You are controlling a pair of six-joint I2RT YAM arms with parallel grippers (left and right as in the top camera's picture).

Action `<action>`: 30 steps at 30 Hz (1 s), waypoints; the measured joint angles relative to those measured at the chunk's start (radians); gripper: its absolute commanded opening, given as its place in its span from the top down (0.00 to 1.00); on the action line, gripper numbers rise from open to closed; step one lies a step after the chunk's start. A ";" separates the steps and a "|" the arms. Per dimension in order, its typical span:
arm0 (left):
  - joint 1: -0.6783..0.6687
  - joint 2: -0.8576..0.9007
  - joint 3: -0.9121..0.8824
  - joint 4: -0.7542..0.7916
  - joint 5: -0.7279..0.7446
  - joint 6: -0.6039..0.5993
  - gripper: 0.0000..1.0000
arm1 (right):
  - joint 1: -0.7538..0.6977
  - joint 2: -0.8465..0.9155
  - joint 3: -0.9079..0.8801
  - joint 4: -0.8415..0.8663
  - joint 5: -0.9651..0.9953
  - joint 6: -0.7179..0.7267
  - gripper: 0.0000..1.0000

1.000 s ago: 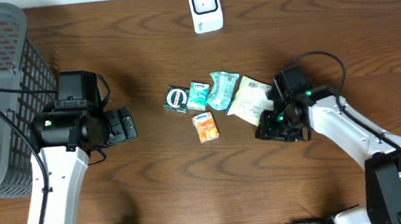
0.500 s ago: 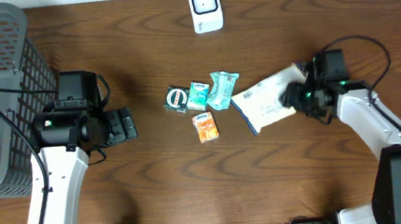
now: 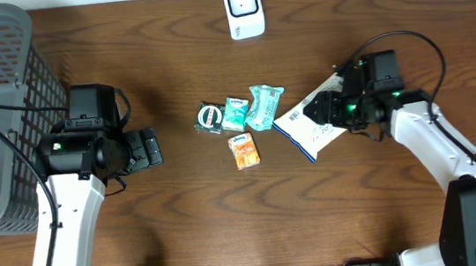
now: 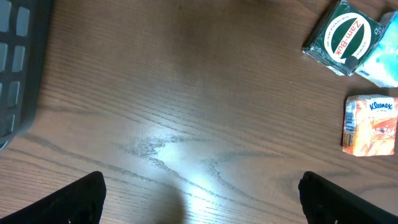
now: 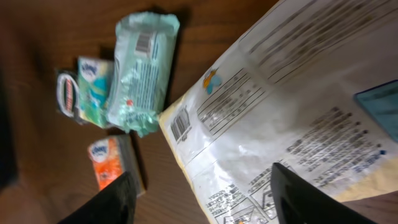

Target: Scan the item barcode

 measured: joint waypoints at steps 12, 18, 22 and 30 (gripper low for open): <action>0.000 0.000 0.000 0.000 0.000 0.000 0.03 | 0.124 0.000 0.000 0.074 0.090 -0.019 0.43; 0.000 0.000 0.000 0.000 0.000 0.000 0.02 | 0.192 0.001 -0.001 0.118 0.137 -0.044 0.41; 0.000 0.000 0.000 0.000 0.000 0.000 0.02 | 0.227 0.022 -0.002 0.104 0.194 -0.063 0.48; 0.000 0.000 0.000 0.000 0.000 0.000 0.02 | 0.234 0.081 -0.008 -0.046 0.284 -0.021 0.41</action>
